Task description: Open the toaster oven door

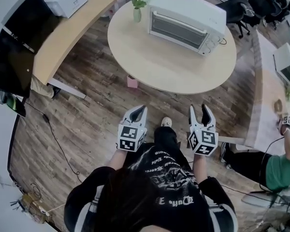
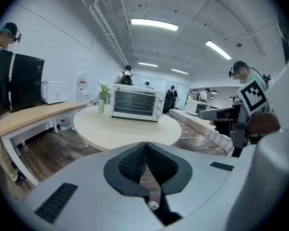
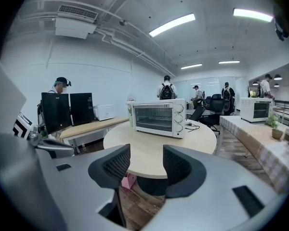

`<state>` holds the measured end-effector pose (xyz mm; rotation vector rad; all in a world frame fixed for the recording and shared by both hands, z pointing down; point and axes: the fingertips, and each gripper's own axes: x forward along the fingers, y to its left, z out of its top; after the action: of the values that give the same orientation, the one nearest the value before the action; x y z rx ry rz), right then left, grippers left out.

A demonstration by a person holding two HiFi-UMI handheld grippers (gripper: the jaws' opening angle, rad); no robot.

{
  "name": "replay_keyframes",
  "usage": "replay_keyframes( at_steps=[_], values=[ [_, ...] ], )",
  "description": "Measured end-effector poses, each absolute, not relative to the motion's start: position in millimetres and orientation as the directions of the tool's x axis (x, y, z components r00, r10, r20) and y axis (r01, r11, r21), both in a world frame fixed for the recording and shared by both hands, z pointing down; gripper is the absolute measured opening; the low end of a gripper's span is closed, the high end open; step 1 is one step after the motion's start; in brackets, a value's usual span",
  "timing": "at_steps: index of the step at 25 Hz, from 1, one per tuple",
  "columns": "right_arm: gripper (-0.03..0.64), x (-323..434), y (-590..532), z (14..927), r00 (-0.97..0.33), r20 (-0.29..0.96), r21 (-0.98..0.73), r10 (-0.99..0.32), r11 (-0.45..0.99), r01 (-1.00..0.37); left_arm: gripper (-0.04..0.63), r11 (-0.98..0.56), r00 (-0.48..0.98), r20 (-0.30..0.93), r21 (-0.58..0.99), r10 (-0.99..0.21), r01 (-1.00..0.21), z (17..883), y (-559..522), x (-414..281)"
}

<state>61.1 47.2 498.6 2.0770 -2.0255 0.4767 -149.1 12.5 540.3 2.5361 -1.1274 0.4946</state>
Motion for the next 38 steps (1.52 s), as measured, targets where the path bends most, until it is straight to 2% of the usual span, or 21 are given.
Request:
replay_keyframes(
  at_steps=[6, 18, 33, 38],
  values=[
    [0.212, 124.3, -29.7, 492.9, -0.024, 0.358, -0.114, -0.933, -0.018, -0.993, 0.020, -0.617, 0.605, 0.429, 0.130, -0.671, -0.776, 528.8, -50.6, -89.6],
    [0.210, 215.7, -154.5, 484.2, -0.167, 0.337, -0.120, -0.927, 0.134, -0.984, 0.019, -0.514, 0.514, 0.423, 0.126, -0.746, -0.849, 532.3, -144.4, 7.4],
    [0.215, 232.1, -205.2, 476.1, -0.189, 0.308, -0.240, -0.932, 0.116, -0.964, 0.019, -0.529, 0.517, 0.461, 0.116, -0.721, -0.841, 537.4, -193.1, 26.0],
    [0.218, 234.7, -227.7, 461.3, -0.199, 0.234, -0.418, -0.952, 0.086, -0.904, 0.018, -0.547, 0.546, 0.443, 0.138, -0.712, -0.826, 533.6, -209.5, 23.5]
  ],
)
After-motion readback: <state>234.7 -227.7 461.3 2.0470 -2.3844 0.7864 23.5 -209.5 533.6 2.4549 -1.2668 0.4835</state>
